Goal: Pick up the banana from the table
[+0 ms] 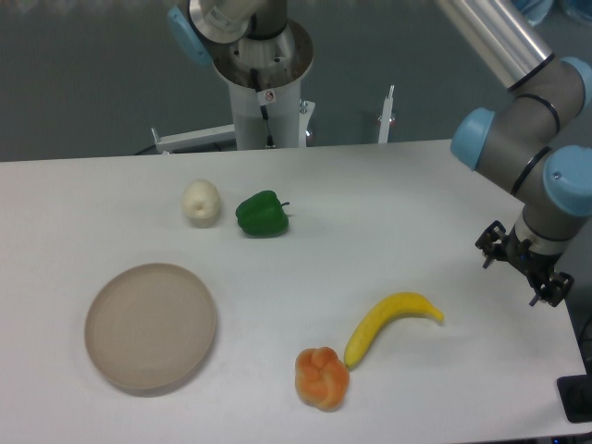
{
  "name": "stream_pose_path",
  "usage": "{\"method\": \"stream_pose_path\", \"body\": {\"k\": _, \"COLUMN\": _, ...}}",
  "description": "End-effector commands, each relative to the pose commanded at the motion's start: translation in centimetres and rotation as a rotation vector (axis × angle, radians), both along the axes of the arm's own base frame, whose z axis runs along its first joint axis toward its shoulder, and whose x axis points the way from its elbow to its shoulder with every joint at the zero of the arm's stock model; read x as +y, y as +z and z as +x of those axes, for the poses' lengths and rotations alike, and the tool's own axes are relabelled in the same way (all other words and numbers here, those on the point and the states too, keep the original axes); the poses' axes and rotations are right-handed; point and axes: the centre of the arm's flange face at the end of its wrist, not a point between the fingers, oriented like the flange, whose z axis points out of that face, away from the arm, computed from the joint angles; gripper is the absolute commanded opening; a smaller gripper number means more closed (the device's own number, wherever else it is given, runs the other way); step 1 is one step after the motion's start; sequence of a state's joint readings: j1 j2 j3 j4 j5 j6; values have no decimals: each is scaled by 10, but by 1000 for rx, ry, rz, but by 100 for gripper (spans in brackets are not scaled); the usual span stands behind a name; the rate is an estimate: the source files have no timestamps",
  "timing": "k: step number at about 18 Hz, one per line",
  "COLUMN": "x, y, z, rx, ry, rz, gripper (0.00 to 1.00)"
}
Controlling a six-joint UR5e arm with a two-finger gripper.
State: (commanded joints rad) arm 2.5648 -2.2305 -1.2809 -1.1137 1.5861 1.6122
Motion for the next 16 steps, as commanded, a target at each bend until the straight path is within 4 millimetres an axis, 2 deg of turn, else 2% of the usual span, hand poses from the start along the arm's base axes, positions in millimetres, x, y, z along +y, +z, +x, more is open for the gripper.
{"method": "stream_pose_path", "body": {"k": 3, "x": 1, "y": 5, "z": 1, "rx": -2, "ry": 0, "rz": 14, "gripper": 100}}
{"method": "stream_pose_path", "body": {"k": 5, "x": 8, "y": 2, "z": 17, "rx": -12, "ry": -12, "rz": 8, "gripper": 100}}
{"method": "stream_pose_path", "body": {"k": 6, "x": 16, "y": -12, "z": 36, "rx": -36, "ry": -25, "rz": -8, "gripper": 100}}
{"method": "stream_pose_path", "body": {"k": 10, "x": 41, "y": -19, "z": 72, "rx": -54, "ry": -19, "rz": -16, "gripper": 100}}
{"method": "stream_pose_path", "body": {"k": 13, "x": 53, "y": -22, "z": 88, "rx": -85, "ry": 23, "rz": 12, "gripper": 100}}
{"method": "stream_pose_path", "body": {"k": 14, "x": 64, "y": -28, "z": 100, "rx": -93, "ry": 73, "rz": 10, "gripper": 100}}
{"method": "stream_pose_path", "body": {"k": 16, "x": 75, "y": -35, "z": 109, "rx": -88, "ry": 101, "rz": 17, "gripper": 100}}
